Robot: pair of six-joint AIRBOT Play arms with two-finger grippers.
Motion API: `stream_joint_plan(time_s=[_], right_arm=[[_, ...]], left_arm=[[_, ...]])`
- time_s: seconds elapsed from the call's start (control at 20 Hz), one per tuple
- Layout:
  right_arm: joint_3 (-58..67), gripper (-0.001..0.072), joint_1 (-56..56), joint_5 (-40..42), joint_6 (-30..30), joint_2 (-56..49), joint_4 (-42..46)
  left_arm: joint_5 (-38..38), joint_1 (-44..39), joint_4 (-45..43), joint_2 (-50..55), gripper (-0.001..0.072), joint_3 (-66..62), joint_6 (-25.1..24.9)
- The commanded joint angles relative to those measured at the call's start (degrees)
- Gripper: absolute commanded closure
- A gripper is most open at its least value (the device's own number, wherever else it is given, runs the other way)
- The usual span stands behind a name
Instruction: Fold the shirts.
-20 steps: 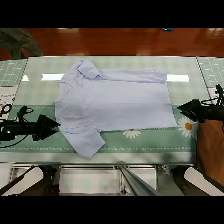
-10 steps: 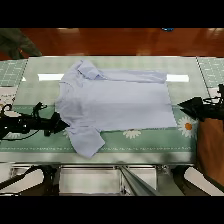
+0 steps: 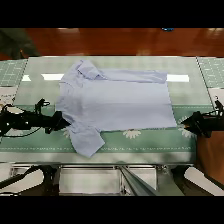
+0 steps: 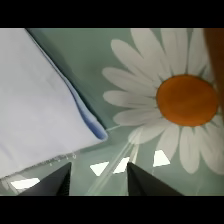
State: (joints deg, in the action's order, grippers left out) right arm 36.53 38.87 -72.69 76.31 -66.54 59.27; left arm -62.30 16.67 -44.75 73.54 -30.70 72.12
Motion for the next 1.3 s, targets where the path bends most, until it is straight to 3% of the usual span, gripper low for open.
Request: stream_joint_plan(time_s=[0.0, 0.45, 0.5, 0.55, 0.6, 0.9, 1.25], right_arm=[[-0.3, 0.0301, -3.7, 1.5, 1.2, -3.0, 0.7], [0.1, 0.032, -13.3, 16.4, -0.8, -10.0, -12.7], [0.7, 0.0379, -15.3, 16.9, -1.0, -10.6, -13.4], [1.7, 0.0567, -17.3, 16.3, -2.3, -11.1, -13.4], [3.1, 0.0687, -19.0, 15.3, -3.3, -11.1, -13.3], [29.7, 0.0687, -20.1, 3.5, -3.3, -5.0, -12.8], [69.4, 0.0687, -20.0, 0.0, 0.5, 5.2, -9.3]], left_arm=[[-0.2, -0.7, -0.5, 0.0, 0.0687, 0.0, -0.9], [0.4, -0.7, -0.4, 0.0, 0.0687, -0.1, -1.0], [0.2, -0.7, -0.1, 0.0, 0.0686, -0.2, -1.0], [0.2, -0.7, 0.7, 0.0, 0.0687, -0.2, -1.0], [0.1, -0.6, 1.4, -0.2, 0.0686, -0.4, -1.0], [-6.0, 1.4, 4.1, -9.0, 0.0687, -20.0, -0.9], [-7.9, 5.1, 4.9, -16.3, 0.0687, -66.1, 5.8]])
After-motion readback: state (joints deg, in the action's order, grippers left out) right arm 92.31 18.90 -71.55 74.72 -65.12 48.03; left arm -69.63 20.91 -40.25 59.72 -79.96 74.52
